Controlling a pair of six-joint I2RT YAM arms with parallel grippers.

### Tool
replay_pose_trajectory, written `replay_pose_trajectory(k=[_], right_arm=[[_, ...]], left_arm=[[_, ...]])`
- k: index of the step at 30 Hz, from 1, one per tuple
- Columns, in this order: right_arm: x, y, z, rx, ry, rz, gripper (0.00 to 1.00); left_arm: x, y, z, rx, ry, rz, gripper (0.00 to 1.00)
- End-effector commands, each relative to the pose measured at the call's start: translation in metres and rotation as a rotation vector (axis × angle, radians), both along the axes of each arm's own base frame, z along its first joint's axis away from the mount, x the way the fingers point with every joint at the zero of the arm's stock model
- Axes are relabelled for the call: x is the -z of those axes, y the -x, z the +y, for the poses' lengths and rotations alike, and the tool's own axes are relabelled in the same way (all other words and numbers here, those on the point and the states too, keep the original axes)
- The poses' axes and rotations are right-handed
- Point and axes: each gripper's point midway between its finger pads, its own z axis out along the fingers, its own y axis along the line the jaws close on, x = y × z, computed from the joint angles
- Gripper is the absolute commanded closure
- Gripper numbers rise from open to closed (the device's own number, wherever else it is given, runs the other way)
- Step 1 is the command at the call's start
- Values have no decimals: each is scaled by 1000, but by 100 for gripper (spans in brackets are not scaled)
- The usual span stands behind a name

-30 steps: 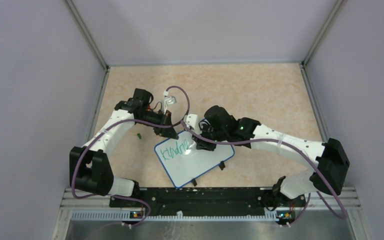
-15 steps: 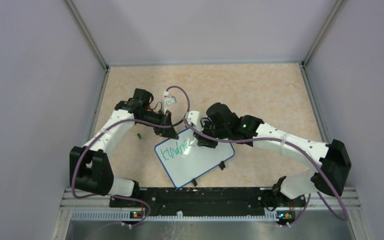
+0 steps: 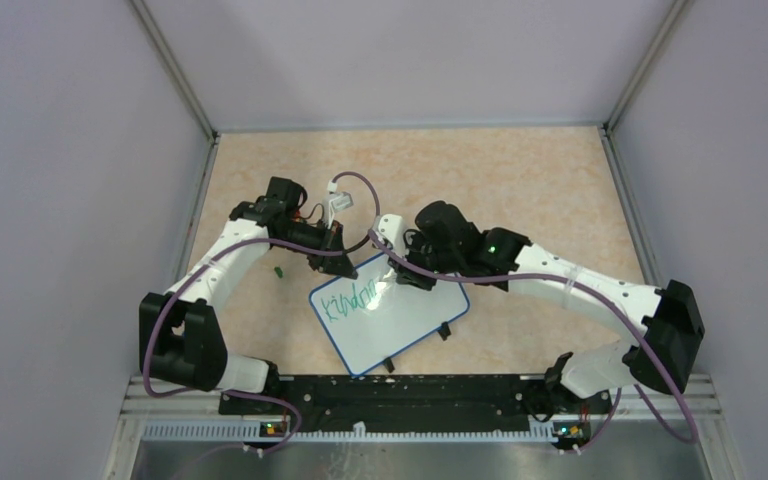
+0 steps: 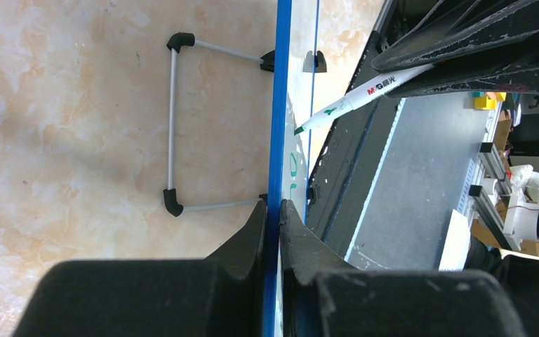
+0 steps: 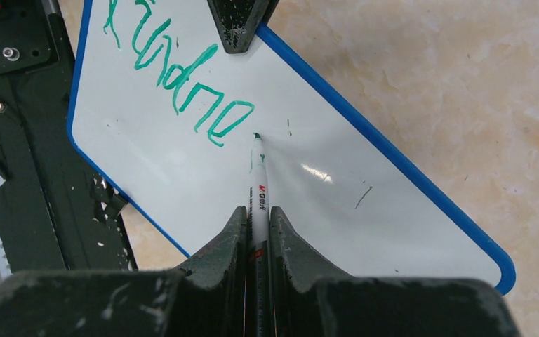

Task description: Write a sentence on the whiteboard

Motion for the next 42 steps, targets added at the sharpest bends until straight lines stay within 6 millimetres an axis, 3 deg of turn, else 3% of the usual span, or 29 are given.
replay_pose_trajectory(k=[1, 18, 32, 42], right_arm=[[-29, -22, 4, 60, -63, -70, 100], [-13, -4, 15, -13, -57, -18, 100], [5, 11, -2, -45, -5, 5, 100], [6, 3, -15, -1, 12, -12, 100]], left_arm=[[21, 4, 4, 1, -80, 29, 100], [22, 4, 4, 0, -83, 33, 100], [23, 4, 4, 0, -84, 38, 100], [24, 4, 4, 0, -86, 41, 100]])
